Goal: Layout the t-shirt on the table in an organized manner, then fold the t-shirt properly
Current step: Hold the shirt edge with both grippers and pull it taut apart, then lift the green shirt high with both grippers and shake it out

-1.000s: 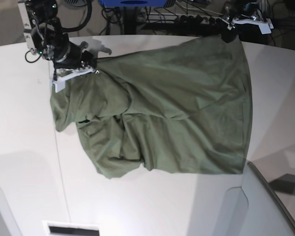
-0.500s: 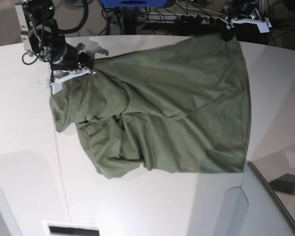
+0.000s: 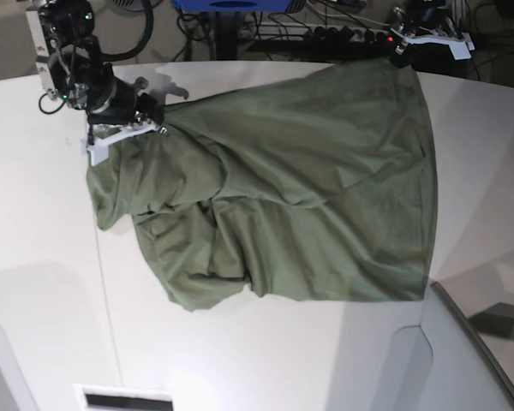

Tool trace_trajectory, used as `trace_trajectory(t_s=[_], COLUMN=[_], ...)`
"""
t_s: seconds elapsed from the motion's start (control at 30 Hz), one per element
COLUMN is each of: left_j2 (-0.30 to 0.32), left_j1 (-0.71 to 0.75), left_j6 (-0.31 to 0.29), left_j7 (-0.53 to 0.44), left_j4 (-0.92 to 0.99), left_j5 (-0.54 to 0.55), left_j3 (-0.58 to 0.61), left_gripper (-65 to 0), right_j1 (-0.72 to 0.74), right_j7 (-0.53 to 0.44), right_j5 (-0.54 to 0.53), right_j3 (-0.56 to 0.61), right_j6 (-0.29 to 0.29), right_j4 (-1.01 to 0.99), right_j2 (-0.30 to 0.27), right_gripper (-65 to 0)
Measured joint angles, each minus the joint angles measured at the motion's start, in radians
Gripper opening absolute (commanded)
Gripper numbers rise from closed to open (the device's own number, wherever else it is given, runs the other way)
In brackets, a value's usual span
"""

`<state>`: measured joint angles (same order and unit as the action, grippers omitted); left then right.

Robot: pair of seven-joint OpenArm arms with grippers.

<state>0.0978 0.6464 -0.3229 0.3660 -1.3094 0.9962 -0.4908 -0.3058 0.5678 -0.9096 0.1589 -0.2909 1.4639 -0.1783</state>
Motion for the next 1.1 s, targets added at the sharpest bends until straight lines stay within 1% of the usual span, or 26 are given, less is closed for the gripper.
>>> trace_trajectory(t_s=[0.13,0.17,0.23,0.43,0.5,0.57,0.63,0.7,0.77,0.9,0.93,0.97,1.07,1.1], left_j2=[0.003,0.003,0.002,0.014,0.021,0.021,0.018,0.024,0.039,0.118,0.134,0.142,0.148,0.149], left_j1=[-0.012,-0.011,-0.009,0.0,0.007,0.029,0.051,0.051,0.037,-0.053,-0.079,-0.105,-0.187,-0.22], left_j6=[-0.011,-0.005,0.0,-0.003,-0.001,0.0,-0.003,0.003,-0.005,-0.01,-0.006,-0.007,-0.006,-0.007], left_j7=[-0.003,-0.002,0.001,0.005,0.023,0.078,0.126,0.179,0.233,0.354,0.382,0.403,0.524,0.548], left_j4=[0.032,0.037,0.038,0.036,0.029,-0.032,-0.12,-0.215,-0.314,-0.479,-0.51,-0.534,-0.57,-0.57], left_j5=[0.003,0.0,-0.001,0.0,0.0,-0.005,-0.002,-0.006,-0.003,0.003,0.0,0.003,-0.001,-0.001], left_j3=[0.0,0.0,0.0,0.0,0.0,-0.01,-0.056,-0.105,-0.148,-0.2,-0.215,-0.23,-0.255,-0.265], left_gripper=[-53.0,-55.5,-65.0,-65.0,-65.0,-65.0,-65.0,-65.0,-65.0,-65.0,-65.0,-65.0,-65.0,-65.0], right_j1=[0.0,0.0,0.0,0.002,0.006,0.006,0.002,-0.008,-0.007,0.031,0.041,0.057,0.107,0.127], right_j7=[0.0,0.0,0.0,0.001,0.001,0.002,0.018,0.049,0.069,0.082,0.09,0.112,0.178,0.19], right_j5=[0.0,0.0,0.0,0.0,0.0,0.005,0.029,0.031,0.035,0.025,0.027,0.027,0.029,0.035], right_j3=[0.0,0.0,0.0,0.0,0.0,0.0,0.003,0.003,0.002,0.002,0.0,-0.003,-0.003,-0.003], right_j6=[0.0,0.0,0.0,0.0,-0.003,-0.013,-0.037,-0.04,-0.044,-0.031,-0.035,-0.035,-0.043,-0.044], right_j4=[0.0,0.0,0.0,0.0,0.0,0.015,0.048,0.106,0.175,0.313,0.334,0.351,0.394,0.411], right_j2=[0.0,0.0,0.0,0.0,0.0,0.0,-0.001,-0.027,-0.048,-0.095,-0.103,-0.104,-0.101,-0.101], right_gripper=[-65.0,-65.0,-65.0,-65.0,-65.0,-65.0,-65.0,-65.0,-65.0,-65.0,-65.0,-65.0,-65.0,-65.0])
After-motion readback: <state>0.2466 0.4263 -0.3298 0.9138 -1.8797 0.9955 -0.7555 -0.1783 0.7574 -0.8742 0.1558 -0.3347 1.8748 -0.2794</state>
